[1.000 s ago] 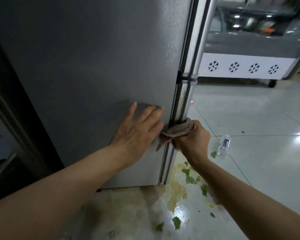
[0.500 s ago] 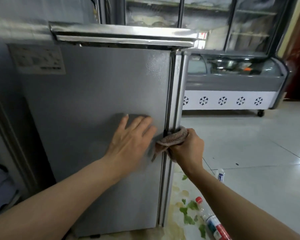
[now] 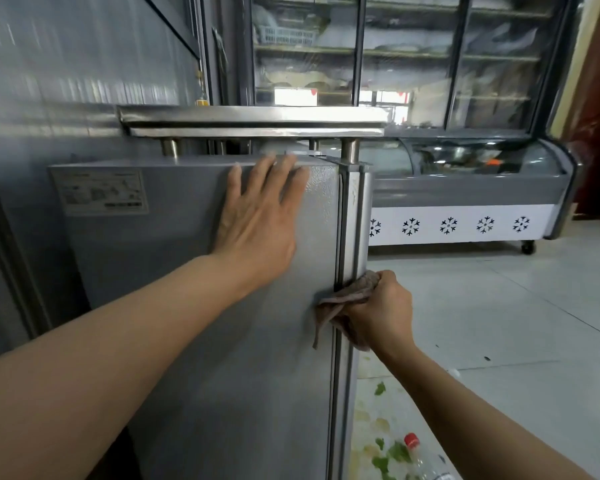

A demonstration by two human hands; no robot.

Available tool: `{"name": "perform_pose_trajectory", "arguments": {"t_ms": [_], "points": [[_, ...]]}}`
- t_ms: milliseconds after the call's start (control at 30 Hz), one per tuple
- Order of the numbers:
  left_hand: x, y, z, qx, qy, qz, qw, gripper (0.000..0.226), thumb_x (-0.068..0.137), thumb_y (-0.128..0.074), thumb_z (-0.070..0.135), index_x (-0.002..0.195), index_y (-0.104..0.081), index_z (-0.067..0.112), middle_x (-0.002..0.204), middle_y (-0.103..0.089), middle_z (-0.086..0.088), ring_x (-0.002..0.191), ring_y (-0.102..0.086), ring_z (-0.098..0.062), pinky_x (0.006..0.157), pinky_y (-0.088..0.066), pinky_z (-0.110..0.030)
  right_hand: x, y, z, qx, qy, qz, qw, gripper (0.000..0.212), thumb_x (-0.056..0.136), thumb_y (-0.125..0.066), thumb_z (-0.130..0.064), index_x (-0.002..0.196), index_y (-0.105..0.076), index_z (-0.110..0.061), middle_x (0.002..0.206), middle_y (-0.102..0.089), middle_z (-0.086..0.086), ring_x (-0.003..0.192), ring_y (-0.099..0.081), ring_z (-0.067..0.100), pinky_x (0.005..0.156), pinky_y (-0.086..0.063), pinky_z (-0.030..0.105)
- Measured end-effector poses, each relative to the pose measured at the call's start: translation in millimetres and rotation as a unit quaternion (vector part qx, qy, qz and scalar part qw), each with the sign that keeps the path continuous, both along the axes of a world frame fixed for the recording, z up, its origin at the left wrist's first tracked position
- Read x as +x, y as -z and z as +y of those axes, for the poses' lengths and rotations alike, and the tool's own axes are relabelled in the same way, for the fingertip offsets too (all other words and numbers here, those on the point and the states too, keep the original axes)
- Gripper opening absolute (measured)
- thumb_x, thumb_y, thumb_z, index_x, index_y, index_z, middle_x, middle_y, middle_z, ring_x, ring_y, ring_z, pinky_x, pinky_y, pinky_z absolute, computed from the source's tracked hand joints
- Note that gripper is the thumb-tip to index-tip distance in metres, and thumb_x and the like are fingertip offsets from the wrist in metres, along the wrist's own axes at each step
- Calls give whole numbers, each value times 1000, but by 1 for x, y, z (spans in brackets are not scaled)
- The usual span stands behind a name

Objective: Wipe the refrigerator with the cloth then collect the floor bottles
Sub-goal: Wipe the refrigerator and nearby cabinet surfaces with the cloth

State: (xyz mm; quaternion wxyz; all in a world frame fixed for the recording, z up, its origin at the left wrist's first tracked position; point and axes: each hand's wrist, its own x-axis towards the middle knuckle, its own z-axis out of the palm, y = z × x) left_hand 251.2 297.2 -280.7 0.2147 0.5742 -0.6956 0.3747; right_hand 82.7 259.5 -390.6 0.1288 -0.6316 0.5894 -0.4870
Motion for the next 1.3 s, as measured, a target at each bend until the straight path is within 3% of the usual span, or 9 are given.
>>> {"name": "perform_pose_trajectory", "arguments": {"t_ms": [167, 300, 500, 600, 667, 767, 900, 1133, 1300], "points": [[2, -4, 0, 4, 5, -5, 1000, 79, 73, -63, 23, 141, -24, 15, 147, -26, -5, 135, -24, -29, 110, -17, -56, 1, -21, -1, -2, -8, 15, 1000, 57, 57, -85, -27, 97, -52, -4, 87, -58, 6, 81, -59, 26, 68, -50, 35], [7, -10, -2, -1, 18, -1, 1000, 78, 72, -63, 24, 141, -28, 13, 144, -33, -5, 129, -30, -29, 107, -20, -52, 0, -48, -2, -50, -4, -5, 999, 53, 57, -83, -28, 93, -50, -7, 83, -56, 2, 73, -51, 20, 62, -39, 28], [9, -24, -9, -13, 47, 22, 999, 57, 70, -64, 26, 122, -48, 12, 118, -49, -8, 110, -45, -29, 96, -32, -42, 3, -104, -10, -128, -2, -31, 991, 49, 61, -82, -24, 96, -53, -6, 81, -57, 0, 76, -57, 21, 68, -50, 33], [7, -30, -12, -27, 67, 41, 997, 43, 70, -65, 21, 109, -54, 10, 105, -50, -9, 98, -48, -28, 83, -37, -39, 0, -122, -12, -159, -15, -35, 987, 47, 62, -82, -21, 96, -53, -11, 77, -53, -8, 71, -53, 12, 59, -43, 15], [5, -32, -13, -36, 72, 48, 996, 38, 69, -66, 20, 104, -55, 9, 102, -50, -9, 94, -47, -27, 74, -35, -35, -1, -133, -13, -187, -29, -33, 981, 49, 62, -83, -22, 101, -56, -13, 82, -55, -8, 73, -53, 10, 62, -41, 11], [3, -32, -14, -39, 79, 53, 995, 37, 70, -67, 24, 101, -55, 9, 102, -50, -9, 94, -47, -27, 68, -30, -31, -3, -146, -14, -211, -52, 1, 976, 48, 62, -83, -25, 104, -63, -10, 95, -64, 2, 85, -58, 16, 76, -47, 25], [5, -35, -13, -34, 79, 53, 995, 38, 68, -67, 24, 101, -54, 10, 103, -50, -7, 96, -47, -26, 67, -29, -30, -5, -146, -12, -256, -57, 85, 961, 41, 67, -78, -34, 98, -70, -8, 102, -65, 7, 94, -57, 22, 77, -43, 27], [3, -39, -11, -32, 84, 54, 994, 34, 71, -66, 28, 98, -55, 10, 100, -52, -6, 94, -49, -25, 65, -30, -30, 0, -145, -8, -295, -31, 79, 952, 33, 72, -73, -32, 87, -69, -3, 88, -67, 12, 87, -59, 29, 72, -45, 37], [1, -53, -12, -7, 100, 90, 991, 17, 67, -65, 13, 82, -59, 8, 83, -56, -8, 77, -54, -27, 54, -34, -29, -3, -162, -2, -229, -53, 86, 968, 31, 70, -67, -33, 83, -68, -5, 86, -64, 8, 78, -60, 25, 66, -50, 43]]}}
